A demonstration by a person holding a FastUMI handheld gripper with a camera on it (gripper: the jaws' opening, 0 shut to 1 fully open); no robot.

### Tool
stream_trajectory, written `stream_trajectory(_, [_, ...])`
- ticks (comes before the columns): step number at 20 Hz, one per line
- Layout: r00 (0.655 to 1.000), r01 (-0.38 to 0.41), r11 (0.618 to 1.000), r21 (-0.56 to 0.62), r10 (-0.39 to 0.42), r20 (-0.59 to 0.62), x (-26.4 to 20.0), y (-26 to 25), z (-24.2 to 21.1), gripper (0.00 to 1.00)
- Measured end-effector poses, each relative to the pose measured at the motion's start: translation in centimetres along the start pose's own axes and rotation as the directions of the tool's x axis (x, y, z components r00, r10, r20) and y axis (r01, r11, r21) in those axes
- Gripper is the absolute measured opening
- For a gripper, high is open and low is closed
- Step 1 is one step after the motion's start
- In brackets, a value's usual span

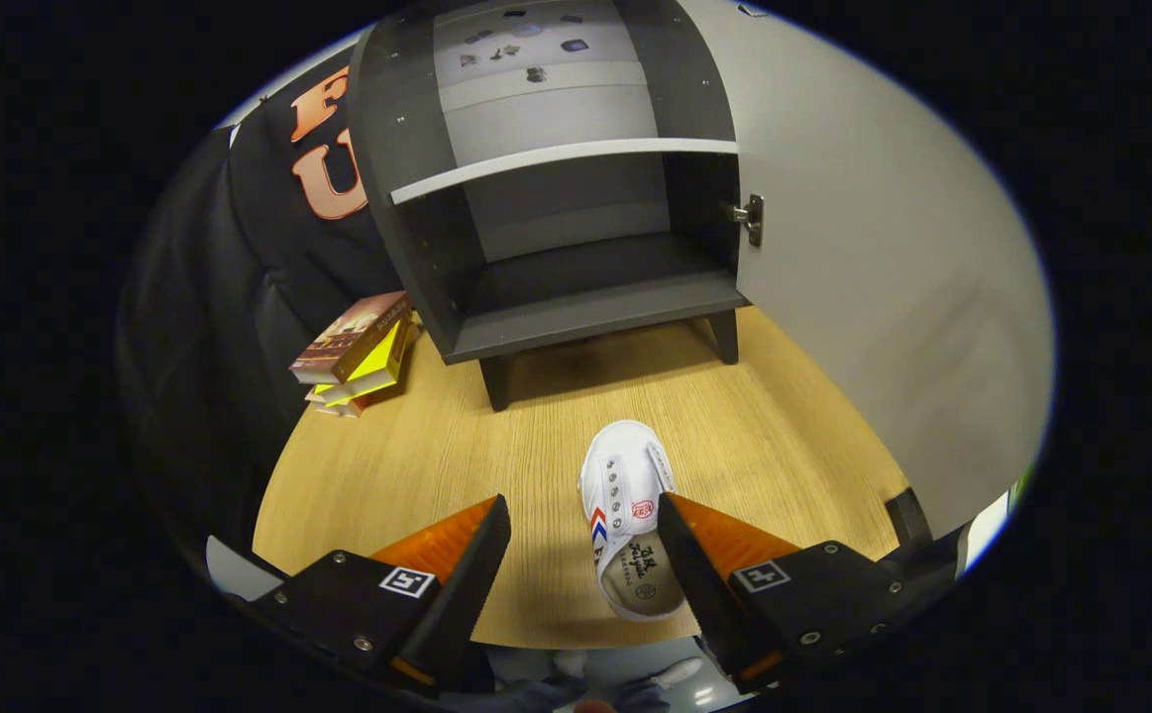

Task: Open the shoe cabinet door, grab the shoes and put them into the shoe cabinet, then close the shoe cabinet door.

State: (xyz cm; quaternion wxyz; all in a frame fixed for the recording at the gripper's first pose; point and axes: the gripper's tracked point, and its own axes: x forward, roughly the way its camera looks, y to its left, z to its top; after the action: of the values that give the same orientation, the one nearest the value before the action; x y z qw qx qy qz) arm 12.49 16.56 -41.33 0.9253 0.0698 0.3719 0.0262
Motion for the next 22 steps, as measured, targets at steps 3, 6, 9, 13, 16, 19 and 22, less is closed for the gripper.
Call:
stream_trajectory(3, [0.998,0.004,1.0,-0.017,-0.005,-0.061,1.5,-0.2,-2.1,0.95])
stream_trajectory(6, [0.994,0.003,1.0,-0.01,-0.004,-0.106,2.8,-0.3,-3.9,0.95])
stream_trajectory(9, [0.989,0.003,1.0,-0.011,-0.005,-0.15,3.9,-0.3,-5.7,0.95])
stream_trajectory(13, [0.98,0.002,1.0,-0.012,-0.004,-0.201,5.1,-0.5,-7.5,0.88])
stream_trajectory(16, [0.973,0.004,1.0,-0.005,-0.005,-0.23,5.9,-0.6,-8.4,0.73])
stream_trajectory(19, [0.969,0.017,1.0,0.009,-0.015,-0.247,6.3,-0.8,-8.9,0.37])
stream_trajectory(22, [0.969,0.027,0.999,0.031,-0.018,-0.246,6.3,-1.2,-8.8,0.1])
